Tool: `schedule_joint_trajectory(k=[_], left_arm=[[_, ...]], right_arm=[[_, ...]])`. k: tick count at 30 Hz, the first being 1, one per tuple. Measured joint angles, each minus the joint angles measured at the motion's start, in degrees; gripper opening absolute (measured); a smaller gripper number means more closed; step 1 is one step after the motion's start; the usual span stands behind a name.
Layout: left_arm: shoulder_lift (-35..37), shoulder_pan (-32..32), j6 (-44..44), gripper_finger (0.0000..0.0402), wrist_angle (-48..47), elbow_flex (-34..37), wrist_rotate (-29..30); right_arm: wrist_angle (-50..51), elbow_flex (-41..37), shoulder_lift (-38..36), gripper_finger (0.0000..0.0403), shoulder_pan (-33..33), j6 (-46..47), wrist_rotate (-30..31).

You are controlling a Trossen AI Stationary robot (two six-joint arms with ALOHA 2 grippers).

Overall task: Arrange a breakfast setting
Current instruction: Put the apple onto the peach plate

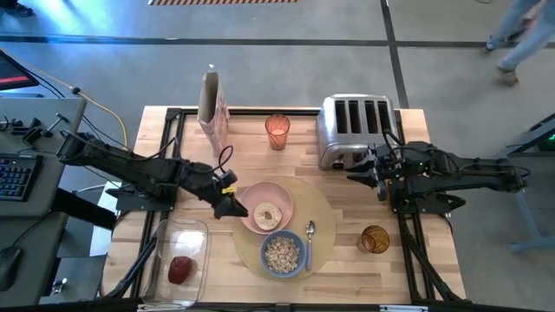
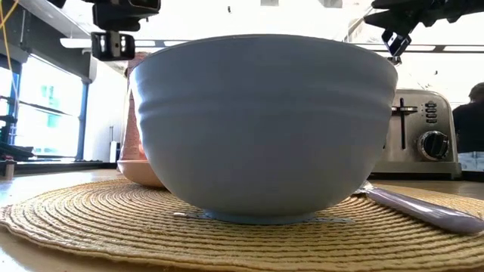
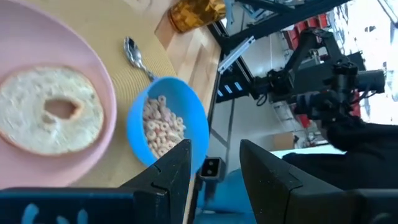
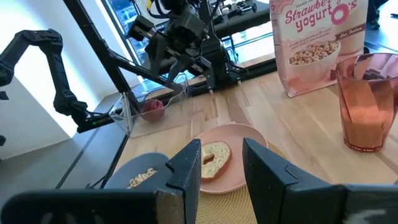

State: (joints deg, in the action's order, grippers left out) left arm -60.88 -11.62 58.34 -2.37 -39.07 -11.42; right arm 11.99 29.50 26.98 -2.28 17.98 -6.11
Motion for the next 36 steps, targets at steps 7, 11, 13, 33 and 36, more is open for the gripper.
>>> schedule_joint_trajectory(k=[7, 11, 13, 33, 36], left_arm=[[0.2, -3.7, 10.8, 0.0127, 0.0, 0.0, -2.8], [1.4, -7.3, 16.5, 0.0127, 0.0, 0.0, -7.5], [2.6, -9.7, 17.7, 0.0127, 0.0, 0.0, -8.6], [11.7, -35.4, 40.1, 0.0126, -2.3, 0.0, -1.6], [11.7, -38.3, 46.4, 0.0126, -4.1, 0.0, -1.1]], right_arm=[[0.2, 0.0, 0.0, 0.0099, 0.0, 0.0, -0.1], [0.2, 0.0, 0.0, 0.0099, 0.0, 0.0, -0.1], [0.2, 0.0, 0.0, 0.0099, 0.0, 0.0, -0.1], [0.3, 0.0, 0.0, 0.0099, 0.0, 0.0, -0.1], [0.3, 0.0, 0.0, 0.0099, 0.0, 0.0, -0.1]])
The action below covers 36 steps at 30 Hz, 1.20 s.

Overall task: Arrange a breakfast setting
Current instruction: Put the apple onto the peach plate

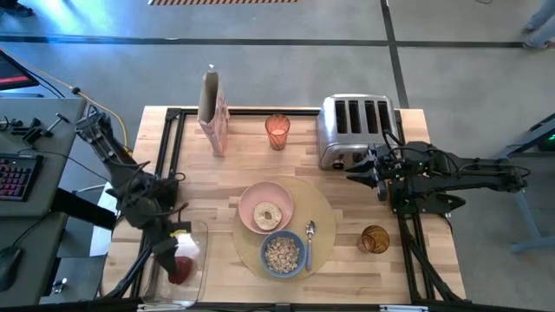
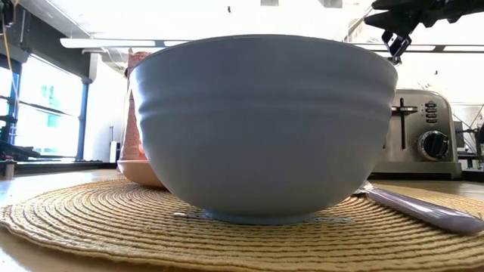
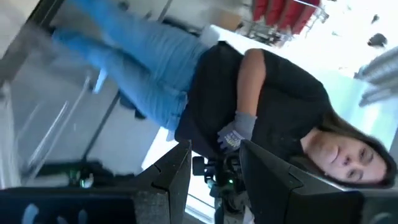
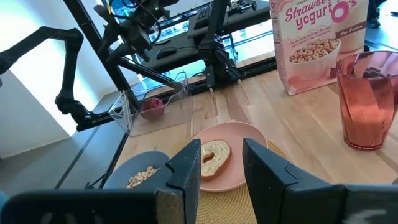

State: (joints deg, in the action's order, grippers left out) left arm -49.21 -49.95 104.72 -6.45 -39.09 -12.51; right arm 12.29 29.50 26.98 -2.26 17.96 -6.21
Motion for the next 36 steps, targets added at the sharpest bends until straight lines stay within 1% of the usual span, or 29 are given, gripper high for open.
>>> schedule_joint_trajectory(k=[7, 11, 17, 20, 22, 31, 36], left_arm=[[0.4, -4.8, 11.0, 0.0126, -7.4, 0.0, 2.1], [1.3, -7.4, 14.1, 0.0126, -11.8, -0.3, 7.8], [0.0, -10.1, 14.2, 0.0126, -32.3, -8.0, 12.7], [-1.7, -11.1, 15.0, 0.0126, -41.6, -11.8, 13.5], [-3.2, -11.7, 16.2, 0.0126, -45.5, -13.1, 13.5], [-8.6, -12.0, 18.4, 0.0126, -46.2, -13.7, 18.6], [-11.8, -12.0, 21.5, 0.0126, -46.9, -13.7, 18.9]], right_arm=[[0.2, 0.0, 0.0, 0.0099, 0.0, 0.0, 0.0], [0.2, 0.0, 0.0, 0.0099, 0.0, 0.0, 0.0], [0.4, 0.0, 0.0, 0.0099, 0.0, 0.0, 0.0], [0.4, 0.0, 0.0, 0.0099, 0.0, 0.0, 0.0], [0.4, 0.0, 0.0, 0.0099, 0.0, 0.0, 0.0], [0.8, 0.0, 0.0, 0.0099, 0.0, 0.0, 0.0], [0.8, 0.0, 0.0, 0.0099, 0.0, 0.0, 0.0]])
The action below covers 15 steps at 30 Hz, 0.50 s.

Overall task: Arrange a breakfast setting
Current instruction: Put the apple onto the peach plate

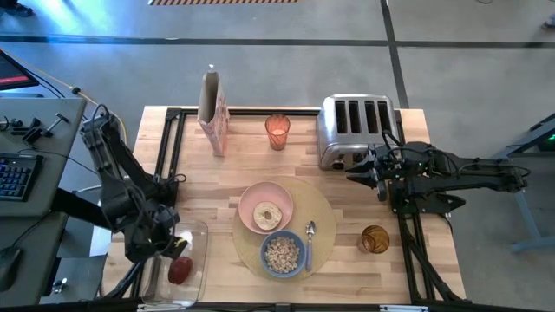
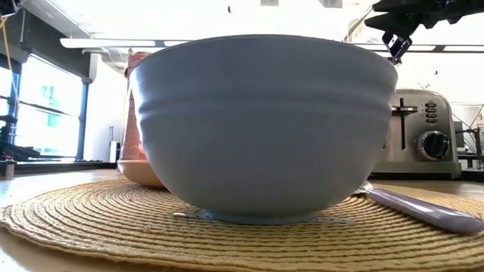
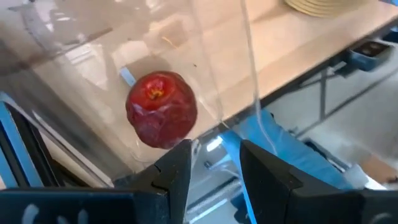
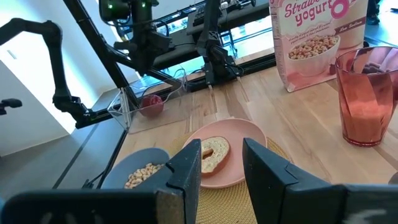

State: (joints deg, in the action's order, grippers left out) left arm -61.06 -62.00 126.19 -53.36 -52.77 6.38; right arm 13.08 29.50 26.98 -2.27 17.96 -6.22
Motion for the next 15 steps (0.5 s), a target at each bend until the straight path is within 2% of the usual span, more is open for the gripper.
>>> schedule_joint_trajectory(k=[11, 15], left_arm=[[-6.2, -0.4, 5.7, 0.0127, 4.1, 0.0, -1.1], [-7.8, -0.8, 6.1, 0.014, 6.2, 0.0, -1.2]], right_arm=[[0.0, 0.0, 0.0, 0.0099, 0.0, 0.0, 0.0], [0.0, 0.0, 0.0, 0.0099, 0.0, 0.0, 0.0]])
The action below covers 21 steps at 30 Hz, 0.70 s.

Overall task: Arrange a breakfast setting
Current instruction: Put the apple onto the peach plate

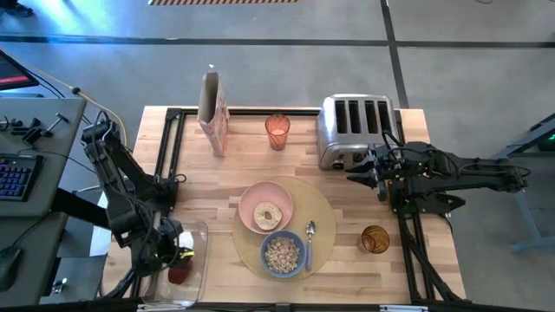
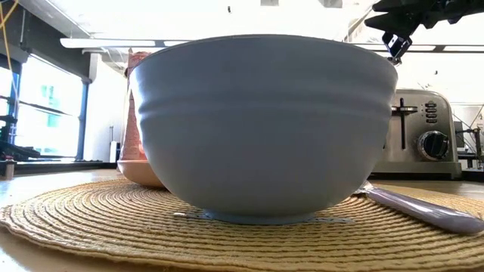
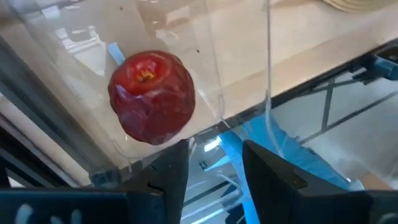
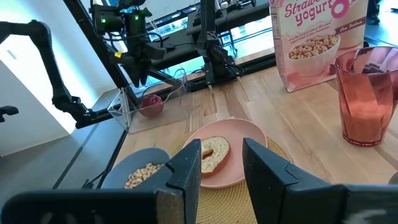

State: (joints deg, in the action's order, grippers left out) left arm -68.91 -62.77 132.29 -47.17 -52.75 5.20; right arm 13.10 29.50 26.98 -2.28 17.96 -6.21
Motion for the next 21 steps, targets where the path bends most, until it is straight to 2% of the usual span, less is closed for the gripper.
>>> schedule_joint_trajectory(k=[3, 13, 17, 21], left_arm=[[-1.5, 0.0, 0.6, 0.0168, 0.1, 0.0, -0.5], [-5.3, -2.1, 1.8, 0.031, 1.7, 0.0, -1.3], [-7.9, -3.0, 2.1, 0.0338, 1.7, 0.0, -1.2], [-10.4, -3.1, 2.1, 0.0346, 1.5, 0.1, -1.1]], right_arm=[[0.0, 0.0, 0.0, 0.0099, 0.0, 0.0, 0.0], [0.0, 0.0, 0.0, 0.0099, 0.0, 0.0, 0.0], [0.0, 0.0, 0.0, 0.0099, 0.0, 0.0, 0.0], [0.0, 0.0, 0.0, 0.0099, 0.0, 0.0, 0.0]])
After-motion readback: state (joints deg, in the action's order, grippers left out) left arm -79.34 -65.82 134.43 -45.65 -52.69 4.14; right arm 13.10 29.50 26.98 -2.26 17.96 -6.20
